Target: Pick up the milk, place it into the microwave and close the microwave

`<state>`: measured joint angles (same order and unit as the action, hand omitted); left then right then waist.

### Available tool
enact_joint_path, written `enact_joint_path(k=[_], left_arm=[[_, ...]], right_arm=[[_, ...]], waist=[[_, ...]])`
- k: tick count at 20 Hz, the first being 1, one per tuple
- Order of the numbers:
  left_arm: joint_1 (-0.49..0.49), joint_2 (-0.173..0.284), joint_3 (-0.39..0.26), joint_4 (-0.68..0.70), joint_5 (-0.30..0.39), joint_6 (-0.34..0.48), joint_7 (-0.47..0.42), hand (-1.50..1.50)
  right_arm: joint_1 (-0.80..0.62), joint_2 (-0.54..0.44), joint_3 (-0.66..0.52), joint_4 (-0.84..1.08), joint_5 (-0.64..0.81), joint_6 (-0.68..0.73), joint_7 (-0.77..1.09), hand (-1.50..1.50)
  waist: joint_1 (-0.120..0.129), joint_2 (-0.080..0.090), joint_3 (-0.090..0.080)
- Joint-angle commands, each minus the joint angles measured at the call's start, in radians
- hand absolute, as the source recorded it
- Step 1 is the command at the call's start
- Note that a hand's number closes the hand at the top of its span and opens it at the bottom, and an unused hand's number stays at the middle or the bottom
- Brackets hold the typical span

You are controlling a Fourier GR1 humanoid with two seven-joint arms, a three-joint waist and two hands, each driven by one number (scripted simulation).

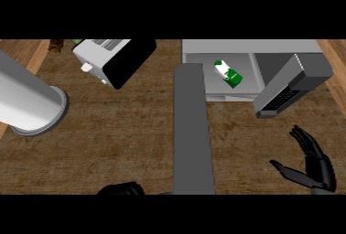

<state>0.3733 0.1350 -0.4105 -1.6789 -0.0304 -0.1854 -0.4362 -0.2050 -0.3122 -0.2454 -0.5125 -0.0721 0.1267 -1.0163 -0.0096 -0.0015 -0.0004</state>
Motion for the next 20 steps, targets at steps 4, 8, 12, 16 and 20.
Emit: enact_joint_path(k=[4, 8, 12, 16, 20], left_arm=[[-0.186, -0.13, -0.032, 0.203, -0.09, 0.119, 0.009, 1.5], [-0.249, -0.133, -0.013, 0.232, -0.13, 0.177, 0.033, 1.5], [-0.391, -0.116, -0.03, 0.335, -0.164, 0.08, 0.131, 1.5], [-0.489, -0.134, -0.147, 0.442, -0.151, 0.036, 0.265, 1.5], [-0.573, -0.135, -0.209, 0.587, -0.117, -0.019, 0.29, 1.5]], right_arm=[[0.081, -0.071, -0.045, 0.012, -0.061, 0.142, -0.095, -1.5], [0.166, -0.086, -0.041, -0.01, -0.068, 0.174, -0.135, -1.5], [0.121, -0.13, -0.048, -0.013, -0.089, 0.217, -0.094, -1.5], [0.11, -0.125, -0.031, -0.049, -0.1, 0.222, -0.048, -1.5], [0.12, -0.178, -0.034, -0.097, -0.122, 0.256, -0.025, -1.5]], waist=[[0.006, 0.003, 0.001], [0.002, 0.002, 0.001], [-0.004, 0.004, 0.002], [-0.017, 0.006, 0.002], [-0.029, 0.008, 0.001]])
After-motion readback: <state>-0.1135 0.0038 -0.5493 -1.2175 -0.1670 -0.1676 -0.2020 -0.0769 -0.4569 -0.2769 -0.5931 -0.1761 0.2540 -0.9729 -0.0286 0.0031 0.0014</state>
